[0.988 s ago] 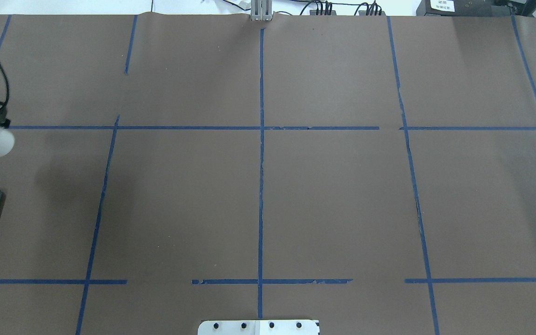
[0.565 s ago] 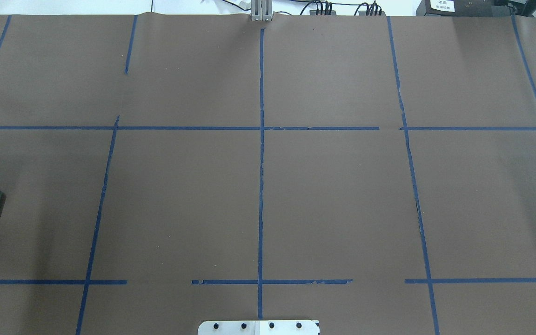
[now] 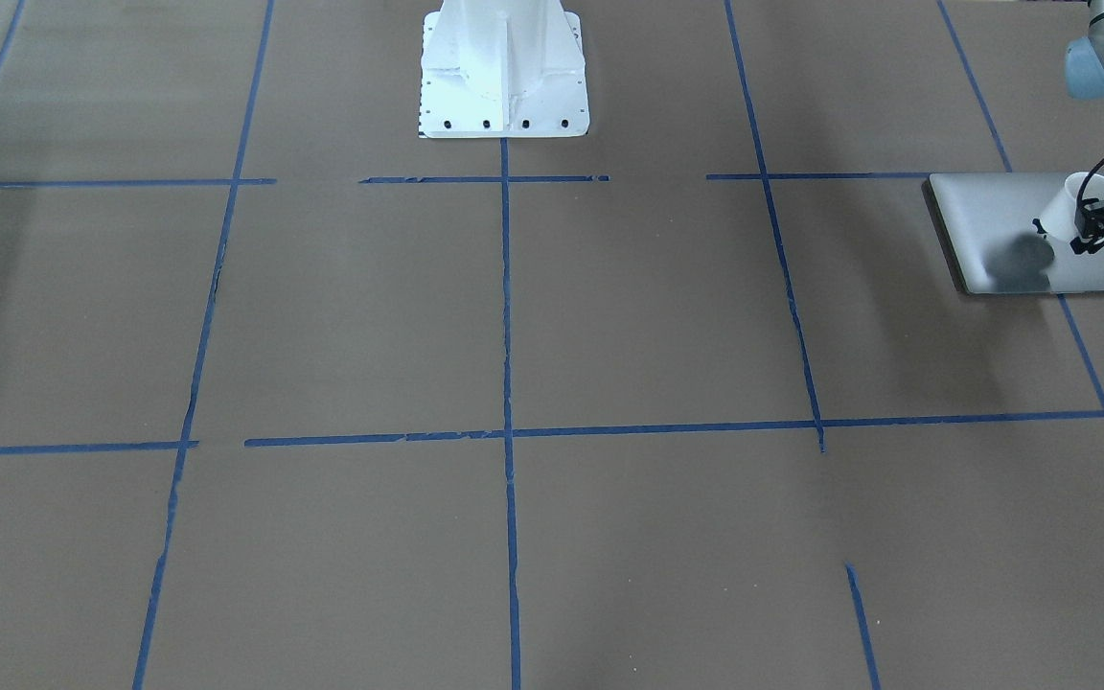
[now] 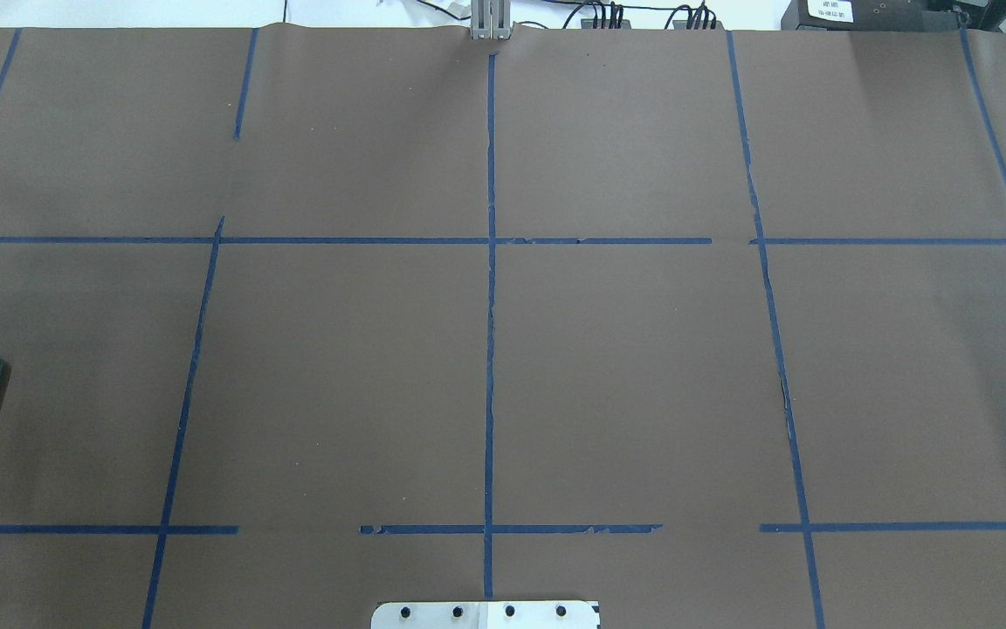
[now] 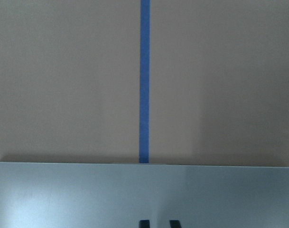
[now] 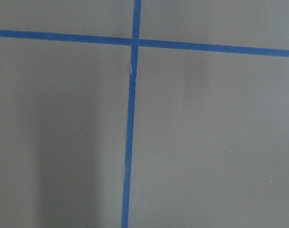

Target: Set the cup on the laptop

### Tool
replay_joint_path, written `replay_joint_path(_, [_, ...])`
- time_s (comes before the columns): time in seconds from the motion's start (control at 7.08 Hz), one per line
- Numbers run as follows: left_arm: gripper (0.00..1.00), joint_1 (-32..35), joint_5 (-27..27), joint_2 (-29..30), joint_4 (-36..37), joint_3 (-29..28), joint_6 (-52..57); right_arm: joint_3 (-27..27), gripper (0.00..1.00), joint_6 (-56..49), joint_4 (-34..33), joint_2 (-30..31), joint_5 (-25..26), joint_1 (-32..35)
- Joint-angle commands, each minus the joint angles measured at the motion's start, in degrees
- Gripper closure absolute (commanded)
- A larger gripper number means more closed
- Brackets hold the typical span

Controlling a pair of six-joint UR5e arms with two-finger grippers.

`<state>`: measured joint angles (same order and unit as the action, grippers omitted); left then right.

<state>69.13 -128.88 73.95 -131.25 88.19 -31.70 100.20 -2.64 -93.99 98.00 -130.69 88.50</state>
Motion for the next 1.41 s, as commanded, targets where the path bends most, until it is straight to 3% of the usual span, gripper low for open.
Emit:
replay_joint_path(0.0, [1.0, -0.2, -0.1, 0.0, -3.2, -2.2, -2.0, 0.0, 0.0, 0.0, 0.0, 0.0, 0.0, 0.0])
replay_joint_path(1.13, [1.0, -1.5, -1.9, 0.2, -2.7, -3.9, -2.7, 0.0, 0.0, 0.0, 0.0, 0.0, 0.0, 0.0])
replay_joint_path(1.27, [0.44, -2.3, -1.9, 0.5, -3.0, -4.2, -2.3, 0.0, 0.0, 0.0, 0.0, 0.0, 0.1, 0.0])
